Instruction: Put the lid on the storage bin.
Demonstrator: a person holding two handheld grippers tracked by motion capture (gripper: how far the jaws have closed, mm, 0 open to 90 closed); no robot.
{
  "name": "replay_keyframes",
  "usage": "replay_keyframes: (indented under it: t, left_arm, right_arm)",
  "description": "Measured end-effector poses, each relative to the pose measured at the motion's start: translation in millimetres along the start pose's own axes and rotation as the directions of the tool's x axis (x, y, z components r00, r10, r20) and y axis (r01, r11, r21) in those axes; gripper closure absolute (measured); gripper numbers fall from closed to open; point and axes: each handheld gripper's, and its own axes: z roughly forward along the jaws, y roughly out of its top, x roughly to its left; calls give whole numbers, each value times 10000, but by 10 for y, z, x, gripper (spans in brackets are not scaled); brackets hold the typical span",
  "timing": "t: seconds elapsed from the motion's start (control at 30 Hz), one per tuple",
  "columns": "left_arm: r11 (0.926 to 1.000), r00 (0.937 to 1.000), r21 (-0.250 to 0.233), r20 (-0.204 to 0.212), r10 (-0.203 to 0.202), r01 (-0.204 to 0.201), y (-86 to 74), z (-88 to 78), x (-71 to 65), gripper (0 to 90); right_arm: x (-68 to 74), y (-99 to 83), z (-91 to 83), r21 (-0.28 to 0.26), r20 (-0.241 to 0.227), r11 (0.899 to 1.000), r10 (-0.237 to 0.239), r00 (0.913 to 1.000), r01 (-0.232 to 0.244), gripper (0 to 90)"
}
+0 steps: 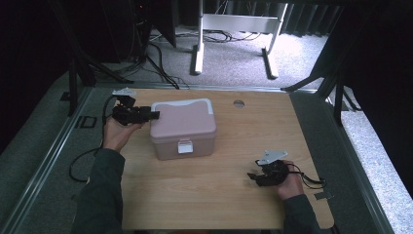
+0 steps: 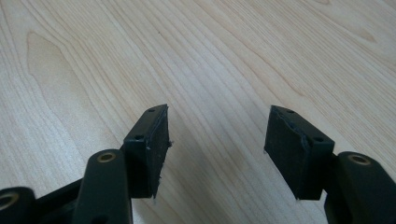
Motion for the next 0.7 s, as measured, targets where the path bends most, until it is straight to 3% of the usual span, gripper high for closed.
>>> replay_keyframes:
  t: [0.17,0.27,0.47,0.6,0.7]
  left_arm:
    - [9998,9974,-99,691,196,-190,38,86,91,441]
    - [9993,9953,-25,901,365,-364,102,160,112,441]
    - [9985,9949,-47,849,546,-544,198,240,152,415]
    - [9976,9965,-553,699,462,-423,174,141,135,419]
    - [9944,9960,-623,188,869,-855,96,-29,27,397]
  right_arm:
    - [2,2,9,34,-3,10000,-26,10000,26,392]
    - [4,2,11,38,6,10000,-38,10000,38,392]
    - [-1,-4,12,42,7,10000,-11,10000,11,390]
    - [-2,-7,-3,-17,38,10000,23,10000,-23,389]
    - [-24,-20,-21,-68,120,9999,120,9999,-119,386]
